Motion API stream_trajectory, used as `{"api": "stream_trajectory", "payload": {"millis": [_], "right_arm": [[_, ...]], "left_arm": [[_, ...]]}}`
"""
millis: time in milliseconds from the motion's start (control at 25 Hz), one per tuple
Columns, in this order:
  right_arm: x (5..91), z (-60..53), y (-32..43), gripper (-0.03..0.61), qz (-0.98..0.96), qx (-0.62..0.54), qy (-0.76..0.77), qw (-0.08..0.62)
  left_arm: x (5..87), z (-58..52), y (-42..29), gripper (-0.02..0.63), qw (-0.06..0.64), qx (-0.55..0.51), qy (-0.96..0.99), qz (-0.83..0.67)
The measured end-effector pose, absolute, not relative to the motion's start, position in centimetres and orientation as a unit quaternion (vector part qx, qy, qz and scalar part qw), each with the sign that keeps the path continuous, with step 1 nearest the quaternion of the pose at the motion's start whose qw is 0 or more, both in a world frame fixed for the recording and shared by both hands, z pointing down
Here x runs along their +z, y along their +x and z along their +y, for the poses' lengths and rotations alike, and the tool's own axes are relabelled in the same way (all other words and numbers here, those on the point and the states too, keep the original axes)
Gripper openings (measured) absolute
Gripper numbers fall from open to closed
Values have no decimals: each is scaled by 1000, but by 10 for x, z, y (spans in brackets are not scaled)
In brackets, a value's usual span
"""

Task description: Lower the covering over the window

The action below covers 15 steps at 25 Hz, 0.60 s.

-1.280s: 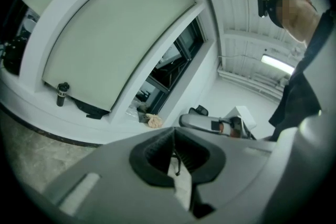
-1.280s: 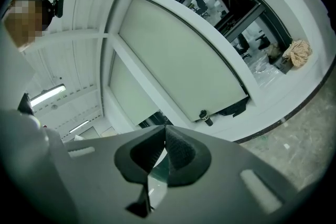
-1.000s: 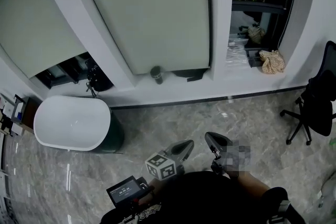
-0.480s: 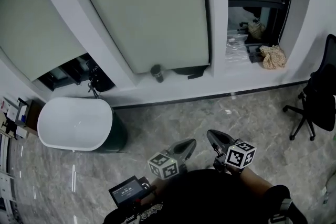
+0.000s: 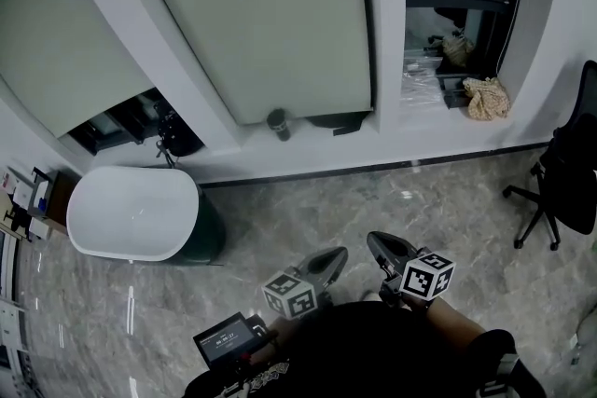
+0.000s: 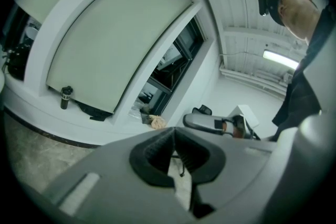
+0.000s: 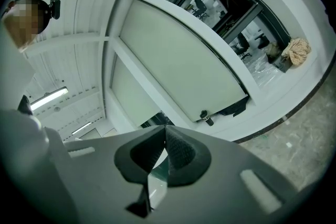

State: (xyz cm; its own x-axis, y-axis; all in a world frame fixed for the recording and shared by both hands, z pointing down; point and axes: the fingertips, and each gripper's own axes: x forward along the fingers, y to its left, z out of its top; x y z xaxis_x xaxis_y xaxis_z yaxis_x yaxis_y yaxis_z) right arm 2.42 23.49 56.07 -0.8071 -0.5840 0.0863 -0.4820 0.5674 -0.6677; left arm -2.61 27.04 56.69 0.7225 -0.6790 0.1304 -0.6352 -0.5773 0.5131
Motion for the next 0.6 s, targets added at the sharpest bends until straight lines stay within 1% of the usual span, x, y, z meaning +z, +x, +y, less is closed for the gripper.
{"api": "stream_trajectory", "payload": {"millis": [600], "right_arm": [[556, 231, 32, 8, 883, -352, -301, 73]], "left_arm": [[561, 266, -18, 2, 267, -44, 890, -368]]}}
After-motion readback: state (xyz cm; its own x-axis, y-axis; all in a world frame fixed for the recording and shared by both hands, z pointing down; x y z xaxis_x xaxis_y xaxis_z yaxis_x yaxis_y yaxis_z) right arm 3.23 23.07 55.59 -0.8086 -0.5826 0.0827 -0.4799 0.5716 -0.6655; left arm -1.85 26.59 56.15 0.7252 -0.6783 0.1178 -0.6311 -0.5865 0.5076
